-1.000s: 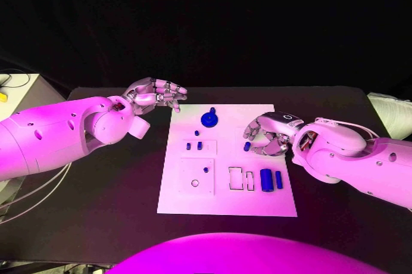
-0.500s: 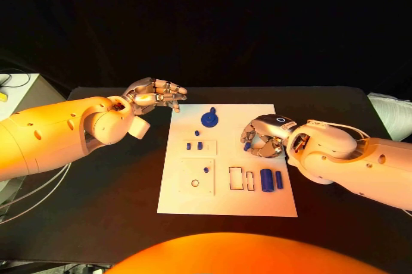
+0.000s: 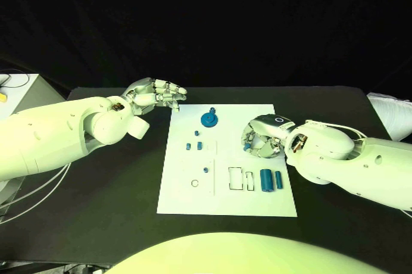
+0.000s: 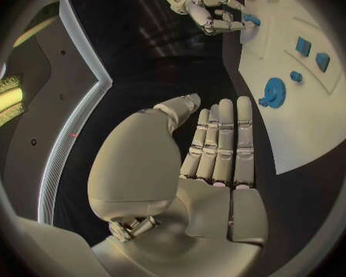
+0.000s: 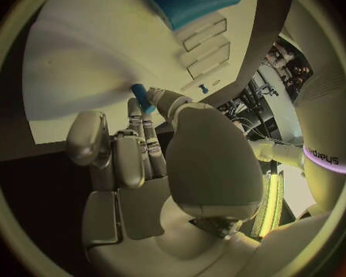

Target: Assemble the parts on the task board

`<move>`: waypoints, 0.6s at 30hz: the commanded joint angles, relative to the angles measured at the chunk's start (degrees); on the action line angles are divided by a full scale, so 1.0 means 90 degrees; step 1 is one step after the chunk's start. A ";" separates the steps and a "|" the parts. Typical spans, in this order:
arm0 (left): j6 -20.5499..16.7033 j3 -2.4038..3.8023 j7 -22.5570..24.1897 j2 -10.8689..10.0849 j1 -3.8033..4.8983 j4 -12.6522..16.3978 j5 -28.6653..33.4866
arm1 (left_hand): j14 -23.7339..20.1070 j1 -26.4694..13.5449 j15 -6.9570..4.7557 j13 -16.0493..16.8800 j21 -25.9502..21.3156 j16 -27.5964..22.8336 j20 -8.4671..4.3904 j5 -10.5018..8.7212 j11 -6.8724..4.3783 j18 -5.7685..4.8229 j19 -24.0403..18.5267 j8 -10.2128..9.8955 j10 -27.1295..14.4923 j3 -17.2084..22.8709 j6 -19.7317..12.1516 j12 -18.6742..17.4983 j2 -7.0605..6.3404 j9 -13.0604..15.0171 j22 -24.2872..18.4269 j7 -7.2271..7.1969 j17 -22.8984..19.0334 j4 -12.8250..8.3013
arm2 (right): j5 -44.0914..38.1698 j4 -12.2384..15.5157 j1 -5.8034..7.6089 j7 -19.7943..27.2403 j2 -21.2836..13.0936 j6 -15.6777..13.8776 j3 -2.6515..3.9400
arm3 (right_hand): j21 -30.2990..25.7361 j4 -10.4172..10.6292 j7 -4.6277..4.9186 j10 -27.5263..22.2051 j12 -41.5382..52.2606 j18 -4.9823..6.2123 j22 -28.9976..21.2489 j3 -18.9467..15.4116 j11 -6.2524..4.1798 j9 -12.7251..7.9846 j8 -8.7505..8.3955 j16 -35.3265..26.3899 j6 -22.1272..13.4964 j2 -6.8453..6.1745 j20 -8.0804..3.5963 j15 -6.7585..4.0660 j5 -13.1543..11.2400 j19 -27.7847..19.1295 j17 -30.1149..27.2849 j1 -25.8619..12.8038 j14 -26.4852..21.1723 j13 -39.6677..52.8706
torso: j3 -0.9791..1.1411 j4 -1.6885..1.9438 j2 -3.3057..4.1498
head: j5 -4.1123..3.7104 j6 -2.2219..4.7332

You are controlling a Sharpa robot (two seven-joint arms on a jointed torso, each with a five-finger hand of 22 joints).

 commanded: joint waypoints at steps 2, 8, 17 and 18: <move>0.0102 0.0004 0.0013 0.0003 0.0001 0.0015 0.0041 | 0.0048 0.0033 -0.0007 -0.0005 -0.0032 -0.0034 -0.0001 0.0018 0.0034 0.0079 0.0043 -0.0024 0.0008 -0.0035 0.0004 -0.0036 0.0008 -0.0009 -0.0005 0.0013 -0.0006 0.0001 | -0.0223 0.0014 -0.0040 -0.0154 0.0027 -0.0121 -0.0018 | 0.0177 -0.0098 -0.0036 0.0200 -0.0008 -0.0141 0.0155 0.0279 -0.0067 0.0096 0.0117 0.0088 0.0137 0.0293 -0.0046 -0.0078 -0.0470 0.0091 0.0107 0.0220 0.0123 0.0043 | -0.0004 0.0004 0.0002 | -0.0013 0.0001; 0.0109 0.0004 0.0006 0.0005 0.0001 0.0015 0.0041 | 0.0048 0.0033 -0.0007 -0.0005 -0.0032 -0.0034 -0.0001 0.0018 0.0034 0.0079 0.0043 -0.0024 0.0008 -0.0035 0.0004 -0.0036 0.0008 -0.0009 -0.0005 0.0013 -0.0006 0.0001 | -0.0304 0.0090 -0.0057 -0.0281 0.0002 -0.0528 -0.0018 | 0.0372 -0.0229 -0.0051 0.0402 -0.0036 -0.0174 0.0266 0.0532 -0.0116 0.0211 0.0224 0.0140 0.0160 0.0410 -0.0088 -0.0119 -0.0599 0.0160 0.0210 0.0271 0.0169 0.0103 | -0.0002 0.0006 0.0000 | -0.0009 0.0001; 0.0113 0.0004 0.0006 0.0021 0.0001 -0.0004 0.0041 | 0.0049 0.0036 -0.0008 -0.0011 -0.0039 -0.0041 -0.0001 0.0019 0.0034 0.0080 0.0045 -0.0024 0.0010 -0.0036 0.0007 -0.0040 0.0015 -0.0009 -0.0010 0.0013 -0.0006 0.0001 | -0.0189 0.0491 -0.0013 -0.0343 -0.0238 -0.0959 0.0013 | 0.0498 -0.0286 -0.0057 0.0480 -0.0053 -0.0196 0.0333 0.0628 -0.0128 0.0264 0.0270 0.0142 0.0170 0.0392 -0.0102 -0.0131 -0.0633 0.0198 0.0220 0.0242 0.0175 0.0134 | -0.0004 -0.0001 -0.0010 | 0.0013 0.0001; 0.0113 0.0004 0.0006 0.0025 0.0001 -0.0010 0.0041 | 0.0049 0.0036 -0.0008 -0.0011 -0.0039 -0.0041 -0.0001 0.0019 0.0034 0.0080 0.0045 -0.0024 0.0010 -0.0036 0.0007 -0.0040 0.0015 -0.0009 -0.0010 0.0013 -0.0006 0.0001 | -0.0159 0.0560 0.0010 -0.0343 -0.0275 -0.0989 0.0023 | 0.0500 -0.0287 -0.0057 0.0481 -0.0054 -0.0196 0.0334 0.0630 -0.0129 0.0265 0.0271 0.0143 0.0170 0.0391 -0.0102 -0.0131 -0.0634 0.0198 0.0222 0.0242 0.0176 0.0134 | -0.0005 -0.0001 -0.0012 | 0.0016 0.0001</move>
